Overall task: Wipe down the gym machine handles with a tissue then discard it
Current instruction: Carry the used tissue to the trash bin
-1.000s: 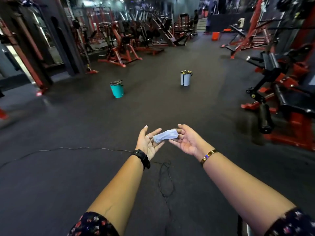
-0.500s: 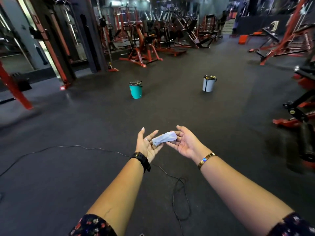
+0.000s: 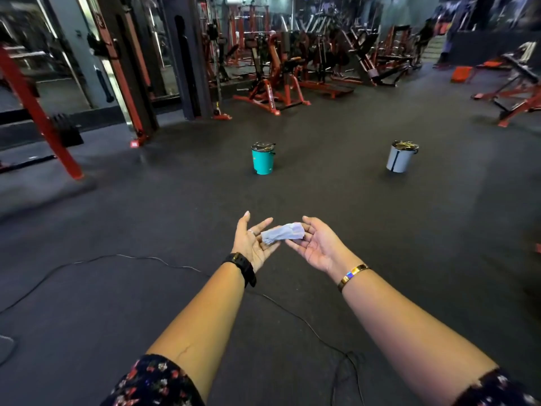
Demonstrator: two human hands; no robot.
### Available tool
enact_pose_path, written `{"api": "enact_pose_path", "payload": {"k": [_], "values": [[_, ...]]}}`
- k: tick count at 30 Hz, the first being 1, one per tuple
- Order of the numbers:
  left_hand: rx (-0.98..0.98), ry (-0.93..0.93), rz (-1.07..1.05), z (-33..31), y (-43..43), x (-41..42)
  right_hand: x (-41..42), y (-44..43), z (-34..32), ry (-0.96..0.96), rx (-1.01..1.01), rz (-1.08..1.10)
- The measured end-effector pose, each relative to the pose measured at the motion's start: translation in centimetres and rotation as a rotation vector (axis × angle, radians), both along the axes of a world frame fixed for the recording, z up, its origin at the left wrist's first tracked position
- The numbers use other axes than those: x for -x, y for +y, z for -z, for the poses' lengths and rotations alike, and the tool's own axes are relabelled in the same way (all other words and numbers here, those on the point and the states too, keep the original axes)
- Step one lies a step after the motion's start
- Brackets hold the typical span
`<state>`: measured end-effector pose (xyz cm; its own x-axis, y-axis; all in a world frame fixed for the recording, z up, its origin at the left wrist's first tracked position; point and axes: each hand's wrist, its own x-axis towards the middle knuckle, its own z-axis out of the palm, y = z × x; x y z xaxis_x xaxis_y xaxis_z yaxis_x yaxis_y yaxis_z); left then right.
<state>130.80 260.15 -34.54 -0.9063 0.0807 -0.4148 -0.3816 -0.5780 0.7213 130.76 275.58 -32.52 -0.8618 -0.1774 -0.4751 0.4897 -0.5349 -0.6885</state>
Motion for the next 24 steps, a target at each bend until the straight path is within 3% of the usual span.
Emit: {"api": "enact_pose_path", "payload": {"k": [12, 24], "values": [[-0.016, 0.001, -0.017, 0.8, -1.3, 16.5, 16.7, -1.6, 0.8, -0.009, 0.020, 0.040], [-0.042, -0.028, -0.045, -1.4, 0.6, 40.6, 41.1, 0.6, -1.1, -0.035, 0.022, 0.020]]}}
